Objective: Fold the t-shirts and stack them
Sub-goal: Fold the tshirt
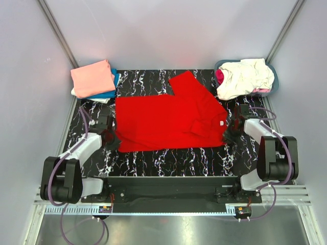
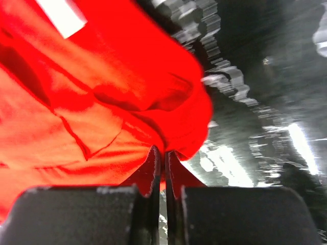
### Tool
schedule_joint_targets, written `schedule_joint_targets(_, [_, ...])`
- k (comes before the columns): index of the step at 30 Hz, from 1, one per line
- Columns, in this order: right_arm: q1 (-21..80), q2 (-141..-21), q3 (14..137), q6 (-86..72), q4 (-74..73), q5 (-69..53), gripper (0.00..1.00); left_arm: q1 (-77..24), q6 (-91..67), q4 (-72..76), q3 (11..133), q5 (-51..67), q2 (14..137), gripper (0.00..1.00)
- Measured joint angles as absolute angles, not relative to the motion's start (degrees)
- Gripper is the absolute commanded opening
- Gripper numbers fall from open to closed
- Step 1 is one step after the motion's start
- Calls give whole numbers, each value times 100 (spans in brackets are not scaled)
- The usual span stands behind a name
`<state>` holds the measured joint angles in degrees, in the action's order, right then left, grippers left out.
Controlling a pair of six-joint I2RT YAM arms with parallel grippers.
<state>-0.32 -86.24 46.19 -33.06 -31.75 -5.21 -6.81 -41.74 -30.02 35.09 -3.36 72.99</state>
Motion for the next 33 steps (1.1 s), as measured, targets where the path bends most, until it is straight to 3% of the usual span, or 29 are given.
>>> schedule_joint_targets(6, [-827, -8379, 4744, -3199, -3474, -587, 0, -228, -3988, -3691, 4071, -491, 6615, 0])
schedule_joint_targets(16, [-832, -8001, 4567, -3245, -3627, -1057, 0, 69, -3966, -4123, 4158, -349, 6294, 3])
schedule_joint_targets(17, [-832, -8001, 4534, -3256, -3625, -1063, 0, 73, -3979, -4136, 4143, -311, 6276, 6])
schedule_joint_targets(18, [-832, -8001, 4510, -3269, -3627, -1066, 11, 82, -4005, -4145, 4119, -274, 6243, 26])
schedule_joint_targets(20, [-834, -8001, 4475, -3312, -3629, -1066, 35, 86, -4034, -4228, 4069, -209, 6145, 49])
schedule_joint_targets(21, [-838, -7999, 4471, -3319, -3627, -1061, 67, 91, -4069, -4294, 4056, -169, 6088, 73])
schedule_joint_targets(23, [-867, -7983, 4471, -3339, -3627, -1061, 85, 117, -4125, -4414, 4042, -36, 5889, 85])
schedule_joint_targets(24, [-875, -7961, 4471, -3334, -3632, -1059, 90, 121, -4125, -4458, 4047, 5, 5808, 89])
schedule_joint_targets(29, [-880, -7738, 4552, -3273, -3857, -934, 94, 126, -3948, -4998, 4536, 43, 5546, 95])
schedule_joint_targets(31, [-880, -7564, 4650, -3264, -3942, -899, 90, 128, -3741, -4974, 4858, 49, 5463, 95])
schedule_joint_targets(33, [-878, -7356, 4709, -3232, -3924, -1011, 78, 128, -3562, -4825, 4969, 139, 5389, 92])
